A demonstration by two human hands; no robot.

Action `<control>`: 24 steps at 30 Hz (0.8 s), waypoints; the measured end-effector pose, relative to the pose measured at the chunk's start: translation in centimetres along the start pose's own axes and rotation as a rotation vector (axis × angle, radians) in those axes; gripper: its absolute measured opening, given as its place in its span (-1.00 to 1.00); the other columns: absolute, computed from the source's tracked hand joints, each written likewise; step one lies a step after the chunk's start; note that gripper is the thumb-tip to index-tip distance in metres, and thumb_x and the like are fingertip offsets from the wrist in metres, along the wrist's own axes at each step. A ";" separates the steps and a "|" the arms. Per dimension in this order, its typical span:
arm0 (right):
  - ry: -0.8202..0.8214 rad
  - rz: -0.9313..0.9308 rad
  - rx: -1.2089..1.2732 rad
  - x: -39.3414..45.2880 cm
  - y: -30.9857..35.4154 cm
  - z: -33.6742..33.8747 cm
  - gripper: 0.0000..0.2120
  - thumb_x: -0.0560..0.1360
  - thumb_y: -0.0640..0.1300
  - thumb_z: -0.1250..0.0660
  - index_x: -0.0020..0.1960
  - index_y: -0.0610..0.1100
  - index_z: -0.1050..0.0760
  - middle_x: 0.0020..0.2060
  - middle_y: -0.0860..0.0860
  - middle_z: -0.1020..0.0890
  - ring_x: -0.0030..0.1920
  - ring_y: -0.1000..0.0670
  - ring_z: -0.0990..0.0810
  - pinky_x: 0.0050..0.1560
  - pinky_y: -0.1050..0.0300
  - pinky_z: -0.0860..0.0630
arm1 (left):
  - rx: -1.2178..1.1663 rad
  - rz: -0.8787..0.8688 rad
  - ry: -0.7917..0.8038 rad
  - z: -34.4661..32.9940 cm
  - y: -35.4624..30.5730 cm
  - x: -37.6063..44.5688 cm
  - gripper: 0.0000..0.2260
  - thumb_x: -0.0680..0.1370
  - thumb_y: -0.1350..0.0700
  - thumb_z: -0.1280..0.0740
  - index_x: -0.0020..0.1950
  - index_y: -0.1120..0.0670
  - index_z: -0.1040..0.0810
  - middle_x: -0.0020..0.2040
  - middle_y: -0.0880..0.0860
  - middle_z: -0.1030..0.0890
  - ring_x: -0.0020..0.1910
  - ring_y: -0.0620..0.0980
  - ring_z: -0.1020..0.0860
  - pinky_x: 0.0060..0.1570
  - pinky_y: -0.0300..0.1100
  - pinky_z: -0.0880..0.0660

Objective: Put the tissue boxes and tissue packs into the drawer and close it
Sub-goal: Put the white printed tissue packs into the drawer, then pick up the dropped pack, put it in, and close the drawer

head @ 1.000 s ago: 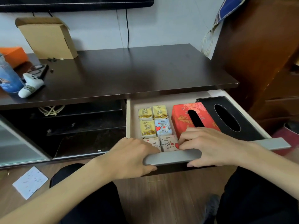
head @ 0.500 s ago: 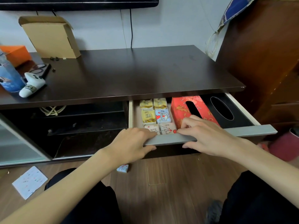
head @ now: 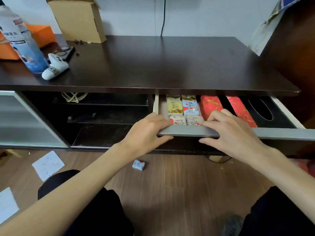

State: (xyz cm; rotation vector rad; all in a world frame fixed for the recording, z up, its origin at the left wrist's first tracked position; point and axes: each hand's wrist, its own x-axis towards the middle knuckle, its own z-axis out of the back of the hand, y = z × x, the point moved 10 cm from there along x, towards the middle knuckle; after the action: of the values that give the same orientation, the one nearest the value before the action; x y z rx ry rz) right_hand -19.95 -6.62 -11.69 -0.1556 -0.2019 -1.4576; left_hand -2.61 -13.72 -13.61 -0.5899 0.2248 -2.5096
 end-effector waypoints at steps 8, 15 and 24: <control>-0.164 0.414 0.492 -2.8 13.8 -5.7 -0.90 0.62 -0.11 -0.34 0.00 -0.06 -0.64 -0.12 0.14 -0.58 -0.08 0.15 -0.50 -0.09 0.25 -0.45 | -0.061 0.275 -0.067 2.2 10.1 -8.3 -0.83 0.58 0.02 -0.36 0.14 -0.04 -0.65 0.03 -0.17 -0.61 -0.01 -0.21 -0.56 -0.04 -0.25 -0.52; 0.531 -0.107 0.696 2.6 19.7 -32.0 -0.86 0.52 0.01 -0.30 -0.15 0.02 -0.59 -0.27 0.14 -0.67 -0.22 0.12 -0.64 -0.10 0.02 -0.60 | 0.099 0.624 0.464 -4.8 22.8 -16.4 -0.71 0.53 -0.07 -0.25 -0.40 -0.12 -0.40 -0.22 -0.05 -0.56 -0.18 0.07 -0.52 -0.18 -0.11 -0.39; 0.737 -0.661 0.603 8.2 19.0 -56.0 -0.66 0.63 -0.12 -0.24 0.38 -0.05 -0.54 0.29 -0.10 -0.61 0.24 -0.18 -0.59 0.24 0.02 -0.51 | 0.247 0.692 0.572 -11.3 35.6 -21.3 -0.81 0.56 -0.08 -0.22 0.03 -0.09 -0.60 0.12 0.07 -0.63 0.13 0.17 -0.58 -0.13 -0.10 -0.32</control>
State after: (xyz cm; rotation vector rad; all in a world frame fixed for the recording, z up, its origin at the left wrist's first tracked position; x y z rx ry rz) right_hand 2.12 -25.17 -63.94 1.0105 -0.0768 -1.9291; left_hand 25.17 -31.50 -41.20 0.2867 0.2640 -1.9168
